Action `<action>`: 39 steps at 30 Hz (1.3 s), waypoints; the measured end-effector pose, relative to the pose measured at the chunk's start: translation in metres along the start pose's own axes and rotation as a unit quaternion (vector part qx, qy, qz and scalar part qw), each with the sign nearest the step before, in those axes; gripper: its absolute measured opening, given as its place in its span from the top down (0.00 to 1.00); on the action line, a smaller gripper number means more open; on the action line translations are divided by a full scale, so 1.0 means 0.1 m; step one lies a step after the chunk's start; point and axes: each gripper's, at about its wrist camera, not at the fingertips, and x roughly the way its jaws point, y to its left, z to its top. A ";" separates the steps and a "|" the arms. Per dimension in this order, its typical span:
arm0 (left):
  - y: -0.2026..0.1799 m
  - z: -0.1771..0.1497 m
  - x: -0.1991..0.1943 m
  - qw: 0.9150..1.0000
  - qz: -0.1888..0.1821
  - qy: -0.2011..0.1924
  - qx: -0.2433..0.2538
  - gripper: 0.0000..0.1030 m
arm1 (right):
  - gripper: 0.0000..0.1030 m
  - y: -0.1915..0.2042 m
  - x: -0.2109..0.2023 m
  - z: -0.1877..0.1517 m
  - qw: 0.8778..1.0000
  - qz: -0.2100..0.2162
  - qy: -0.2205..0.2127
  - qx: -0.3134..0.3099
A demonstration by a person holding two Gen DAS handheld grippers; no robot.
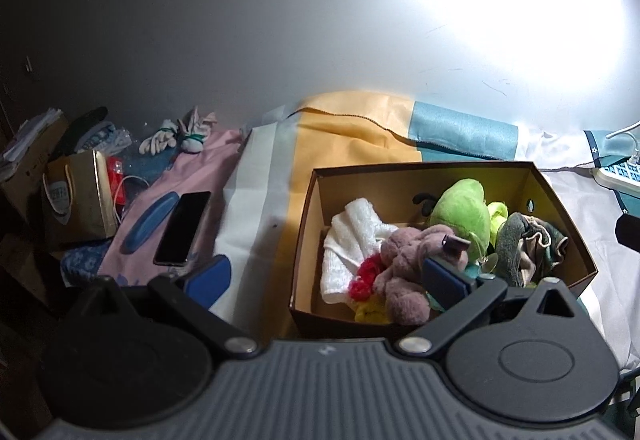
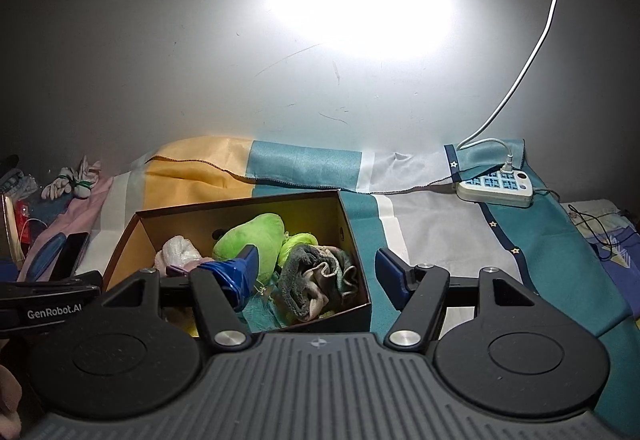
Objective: Organize soft objects
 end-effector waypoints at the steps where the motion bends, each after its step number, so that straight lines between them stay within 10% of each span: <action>1: 0.01 -0.02 0.01 1.000 -0.003 0.000 0.002 0.02 | 0.52 0.02 0.01 -0.02 1.000 0.001 0.001 0.001; 39: -0.12 -0.14 0.71 0.996 -0.059 0.066 0.007 0.01 | 0.52 0.20 0.42 -0.30 1.000 -0.005 -0.013 -0.004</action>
